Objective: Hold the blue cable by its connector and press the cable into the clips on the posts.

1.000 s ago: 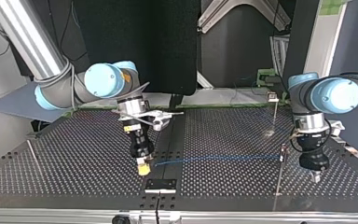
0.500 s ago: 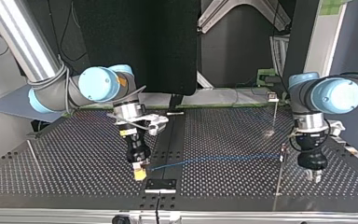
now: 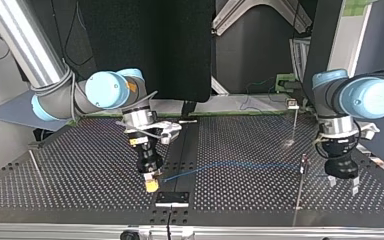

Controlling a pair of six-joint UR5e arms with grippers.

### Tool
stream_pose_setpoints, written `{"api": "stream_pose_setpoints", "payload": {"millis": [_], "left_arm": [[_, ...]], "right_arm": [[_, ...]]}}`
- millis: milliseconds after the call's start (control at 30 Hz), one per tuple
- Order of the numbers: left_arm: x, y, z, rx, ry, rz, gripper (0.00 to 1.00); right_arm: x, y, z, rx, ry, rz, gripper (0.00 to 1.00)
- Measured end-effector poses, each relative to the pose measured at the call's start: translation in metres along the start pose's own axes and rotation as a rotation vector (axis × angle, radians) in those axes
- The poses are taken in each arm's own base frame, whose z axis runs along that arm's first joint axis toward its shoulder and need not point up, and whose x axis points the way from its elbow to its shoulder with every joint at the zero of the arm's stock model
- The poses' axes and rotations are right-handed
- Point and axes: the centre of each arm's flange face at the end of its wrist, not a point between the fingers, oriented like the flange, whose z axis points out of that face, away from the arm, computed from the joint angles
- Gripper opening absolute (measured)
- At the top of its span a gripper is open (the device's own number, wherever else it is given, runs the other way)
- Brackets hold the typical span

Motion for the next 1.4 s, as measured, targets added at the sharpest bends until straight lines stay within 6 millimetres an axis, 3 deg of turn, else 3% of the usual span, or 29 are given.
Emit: {"api": "stream_pose_setpoints", "payload": {"millis": [367,1400], "left_arm": [[0.011,-0.012,-0.02,0.017,0.116,0.081,1.0],[-0.024,-0.05,-0.116,-0.001,0.29,0.098,1.0]], "right_arm": [[-0.001,0.0,-0.001,-0.001,-0.008,-0.001,0.0],[-0.002,-0.002,-0.002,0.002,-0.015,-0.003,0.0]]}}
